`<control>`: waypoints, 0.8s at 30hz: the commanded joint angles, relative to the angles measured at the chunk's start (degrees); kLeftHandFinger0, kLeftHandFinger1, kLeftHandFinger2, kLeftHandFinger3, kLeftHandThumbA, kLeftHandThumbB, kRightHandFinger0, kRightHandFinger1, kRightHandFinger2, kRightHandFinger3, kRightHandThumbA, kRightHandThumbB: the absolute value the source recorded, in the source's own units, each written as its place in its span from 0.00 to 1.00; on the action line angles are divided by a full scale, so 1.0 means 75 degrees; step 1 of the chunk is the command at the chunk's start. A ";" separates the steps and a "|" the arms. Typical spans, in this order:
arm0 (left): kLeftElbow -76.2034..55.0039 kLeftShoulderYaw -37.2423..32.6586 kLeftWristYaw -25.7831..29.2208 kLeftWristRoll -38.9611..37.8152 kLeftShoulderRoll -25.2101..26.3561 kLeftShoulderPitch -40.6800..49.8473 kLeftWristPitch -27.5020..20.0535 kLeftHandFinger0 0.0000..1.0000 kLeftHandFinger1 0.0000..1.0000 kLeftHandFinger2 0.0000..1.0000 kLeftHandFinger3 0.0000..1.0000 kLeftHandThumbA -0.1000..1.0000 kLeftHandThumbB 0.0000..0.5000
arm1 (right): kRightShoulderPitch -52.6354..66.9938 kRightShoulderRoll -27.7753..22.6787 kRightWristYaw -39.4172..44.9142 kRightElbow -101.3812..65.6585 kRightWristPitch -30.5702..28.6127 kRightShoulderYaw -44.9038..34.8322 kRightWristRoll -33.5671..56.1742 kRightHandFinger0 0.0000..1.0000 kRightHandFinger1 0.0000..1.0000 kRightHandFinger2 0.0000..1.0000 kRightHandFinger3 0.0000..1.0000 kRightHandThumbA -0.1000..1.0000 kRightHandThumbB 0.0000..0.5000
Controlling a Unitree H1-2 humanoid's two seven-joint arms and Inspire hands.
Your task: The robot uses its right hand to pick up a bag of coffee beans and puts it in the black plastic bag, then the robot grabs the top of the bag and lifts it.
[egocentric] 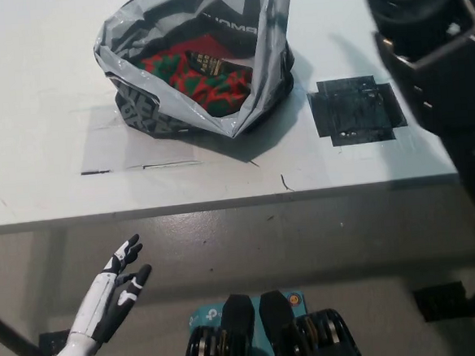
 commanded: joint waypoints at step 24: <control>0.0117 0.0208 -0.0130 -0.0411 0.0282 -0.0998 -0.0572 1.00 1.00 1.00 1.00 1.00 0.56 | 0.9128 -0.0781 -0.0219 -0.8227 -0.4566 -0.0577 -0.1933 1.00 1.00 1.00 1.00 1.00 0.44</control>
